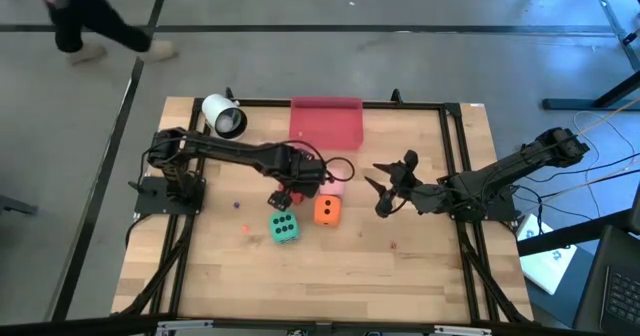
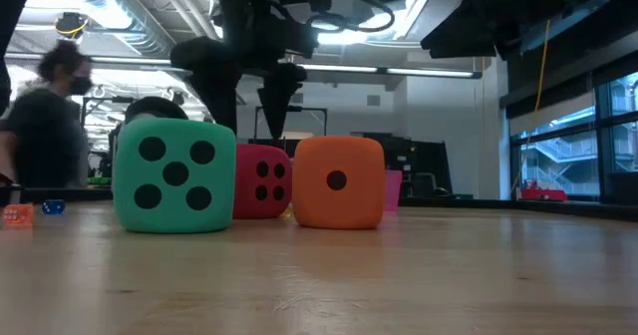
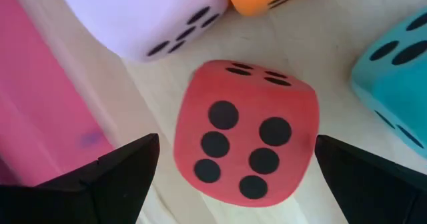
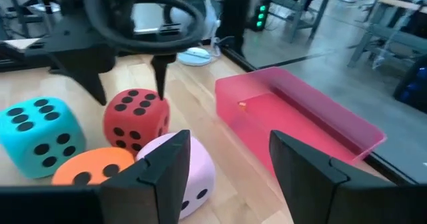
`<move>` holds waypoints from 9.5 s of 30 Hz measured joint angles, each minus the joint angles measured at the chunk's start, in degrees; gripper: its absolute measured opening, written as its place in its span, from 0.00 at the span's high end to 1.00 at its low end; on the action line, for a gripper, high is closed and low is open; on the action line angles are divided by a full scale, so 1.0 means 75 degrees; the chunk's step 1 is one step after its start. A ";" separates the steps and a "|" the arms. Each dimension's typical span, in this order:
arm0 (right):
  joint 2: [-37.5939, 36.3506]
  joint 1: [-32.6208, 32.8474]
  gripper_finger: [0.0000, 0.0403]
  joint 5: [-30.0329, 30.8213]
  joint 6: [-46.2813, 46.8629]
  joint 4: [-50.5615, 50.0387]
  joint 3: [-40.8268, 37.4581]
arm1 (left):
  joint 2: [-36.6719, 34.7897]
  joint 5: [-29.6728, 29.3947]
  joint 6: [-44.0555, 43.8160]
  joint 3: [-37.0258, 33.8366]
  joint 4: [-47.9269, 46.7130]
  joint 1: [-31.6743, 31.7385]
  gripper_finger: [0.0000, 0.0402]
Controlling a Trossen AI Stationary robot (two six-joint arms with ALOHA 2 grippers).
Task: Pick & Place Dice
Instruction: Put the top red die into the pink bin
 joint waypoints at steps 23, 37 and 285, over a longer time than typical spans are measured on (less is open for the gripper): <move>0.0000 0.0000 0.49 -0.0307 0.0017 -0.0009 0.0000 | 0.0323 0.0367 0.0048 -0.0147 0.0102 0.0307 0.01; 0.0000 0.0001 0.49 -0.0675 0.0000 -0.0017 0.0000 | 0.0345 -0.0268 0.0132 0.0016 -0.0556 0.0440 0.01; 0.0003 -0.0165 0.49 -0.1097 0.0478 -0.0693 0.0003 | 0.1923 -0.0450 -0.0050 0.2376 0.0505 0.3538 0.59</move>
